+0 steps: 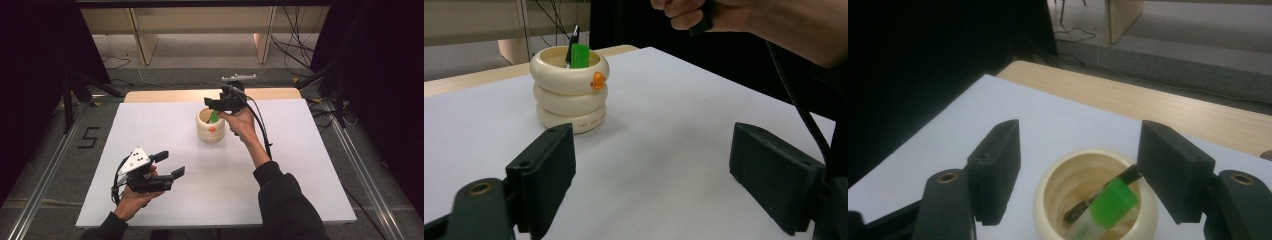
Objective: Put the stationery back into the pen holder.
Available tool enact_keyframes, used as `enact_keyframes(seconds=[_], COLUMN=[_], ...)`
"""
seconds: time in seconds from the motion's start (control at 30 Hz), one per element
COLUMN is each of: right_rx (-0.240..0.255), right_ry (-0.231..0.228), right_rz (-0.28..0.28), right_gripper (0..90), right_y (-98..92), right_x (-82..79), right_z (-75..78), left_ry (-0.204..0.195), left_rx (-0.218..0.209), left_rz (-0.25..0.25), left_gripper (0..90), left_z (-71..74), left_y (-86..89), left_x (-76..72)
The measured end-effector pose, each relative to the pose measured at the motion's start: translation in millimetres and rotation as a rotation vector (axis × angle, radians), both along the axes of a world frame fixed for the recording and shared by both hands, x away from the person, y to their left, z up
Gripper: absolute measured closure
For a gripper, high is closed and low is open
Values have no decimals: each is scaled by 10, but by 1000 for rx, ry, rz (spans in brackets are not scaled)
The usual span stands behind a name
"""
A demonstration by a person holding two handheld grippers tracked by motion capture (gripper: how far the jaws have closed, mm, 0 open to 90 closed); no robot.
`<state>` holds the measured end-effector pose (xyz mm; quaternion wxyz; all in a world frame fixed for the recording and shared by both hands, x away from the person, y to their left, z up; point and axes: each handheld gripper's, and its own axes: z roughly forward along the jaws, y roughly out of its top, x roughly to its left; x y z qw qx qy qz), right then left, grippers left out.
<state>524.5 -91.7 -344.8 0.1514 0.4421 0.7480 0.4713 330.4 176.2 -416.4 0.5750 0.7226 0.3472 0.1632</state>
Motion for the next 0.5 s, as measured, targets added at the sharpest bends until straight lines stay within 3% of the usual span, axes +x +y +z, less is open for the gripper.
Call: enact_keyframes(seconds=[0.5], right_rx=[55], right_ry=[-4], right_rz=[46], right_gripper=[323], right_y=[-202], right_x=[-203], right_z=[93], left_ry=[2], left_rx=[9], left_rz=[-1], left_gripper=[180], left_z=[-7], left_y=[0], left_x=[5])
